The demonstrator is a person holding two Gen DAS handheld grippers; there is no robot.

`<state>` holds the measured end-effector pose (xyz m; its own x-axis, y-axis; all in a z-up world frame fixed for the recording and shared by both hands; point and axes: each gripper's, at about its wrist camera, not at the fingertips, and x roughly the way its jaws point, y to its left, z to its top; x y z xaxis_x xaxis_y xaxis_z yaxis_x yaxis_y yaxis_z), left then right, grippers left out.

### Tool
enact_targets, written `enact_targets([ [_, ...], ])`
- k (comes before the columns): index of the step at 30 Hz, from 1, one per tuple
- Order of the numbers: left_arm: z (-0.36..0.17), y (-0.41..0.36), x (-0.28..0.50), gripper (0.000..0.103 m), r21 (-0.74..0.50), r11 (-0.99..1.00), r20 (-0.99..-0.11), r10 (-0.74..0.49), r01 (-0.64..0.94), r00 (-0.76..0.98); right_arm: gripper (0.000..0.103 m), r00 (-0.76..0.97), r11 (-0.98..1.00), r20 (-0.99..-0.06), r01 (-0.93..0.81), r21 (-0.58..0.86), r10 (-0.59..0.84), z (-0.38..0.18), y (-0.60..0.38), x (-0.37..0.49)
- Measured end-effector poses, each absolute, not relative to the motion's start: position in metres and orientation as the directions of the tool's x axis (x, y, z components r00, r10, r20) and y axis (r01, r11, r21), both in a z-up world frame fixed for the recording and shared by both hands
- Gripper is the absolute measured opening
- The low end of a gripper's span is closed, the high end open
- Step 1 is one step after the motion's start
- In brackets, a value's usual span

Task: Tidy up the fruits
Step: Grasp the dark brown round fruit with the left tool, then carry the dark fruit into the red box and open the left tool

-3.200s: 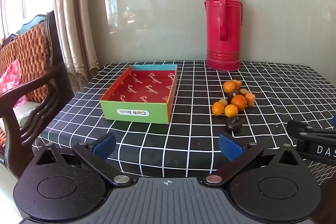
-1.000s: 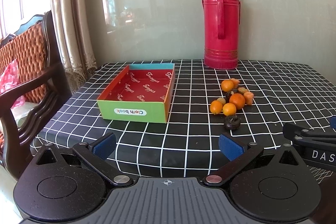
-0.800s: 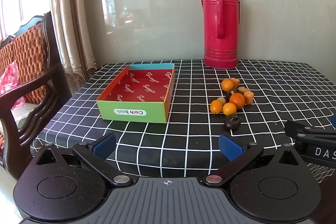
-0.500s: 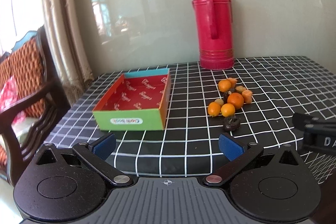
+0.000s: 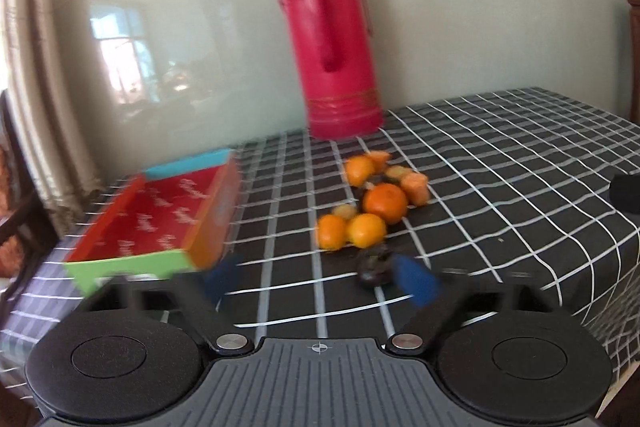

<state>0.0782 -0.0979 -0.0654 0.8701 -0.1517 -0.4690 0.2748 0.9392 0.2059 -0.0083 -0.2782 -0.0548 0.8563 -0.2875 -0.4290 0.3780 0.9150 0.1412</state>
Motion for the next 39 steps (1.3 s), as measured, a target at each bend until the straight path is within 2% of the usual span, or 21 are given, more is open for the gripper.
enact_targets([
  [13,-0.107,-0.129,0.125,0.069,0.199,0.925,-0.52,-0.181,0.325,0.835,0.097,0.841,0.914,-0.471,0.376,0.153,-0.267,-0.081,-0.287,0.02],
  [14,-0.109,-0.129,0.126,0.068,0.191,0.927,-0.525,-0.182,0.324,0.832,0.097,0.84,0.915,-0.473,0.375,0.152,-0.266,-0.082,-0.286,0.022],
  [15,-0.111,-0.129,0.127,0.06,0.182,0.928,-0.53,-0.187,0.326,0.827,0.097,0.839,0.915,-0.475,0.375,0.151,-0.266,-0.083,-0.286,0.023],
  [16,-0.113,-0.127,0.127,0.057,0.163,0.929,-0.528,-0.203,0.333,0.824,0.097,0.839,0.915,-0.475,0.376,0.151,-0.266,-0.084,-0.286,0.023],
  [18,-0.114,-0.126,0.126,0.038,0.133,0.926,-0.53,-0.234,0.352,0.815,0.097,0.838,0.912,-0.476,0.38,0.156,-0.268,-0.086,-0.286,0.025],
  [26,-0.111,-0.117,0.123,0.038,0.138,0.932,-0.491,-0.231,0.336,0.84,0.097,0.839,0.916,-0.491,0.36,0.175,-0.236,-0.09,-0.282,0.034],
  [30,-0.087,-0.095,0.125,0.038,0.156,0.954,-0.414,-0.171,0.254,0.894,0.097,0.851,0.931,-0.489,0.315,0.183,-0.191,-0.088,-0.273,0.042],
  [33,-0.068,-0.067,0.136,0.038,0.169,0.975,-0.372,-0.075,0.147,0.925,0.097,0.86,0.946,-0.489,0.265,0.186,-0.145,-0.087,-0.26,0.052],
  [36,-0.058,-0.035,0.157,0.038,0.202,0.979,-0.358,0.047,0.028,0.933,0.097,0.868,0.962,-0.486,0.21,0.172,-0.102,-0.085,-0.244,0.062],
  [39,-0.058,0.0,0.187,0.038,0.204,0.975,-0.397,0.161,-0.084,0.903,0.097,0.869,0.975,-0.49,0.163,0.149,-0.071,-0.085,-0.228,0.073],
])
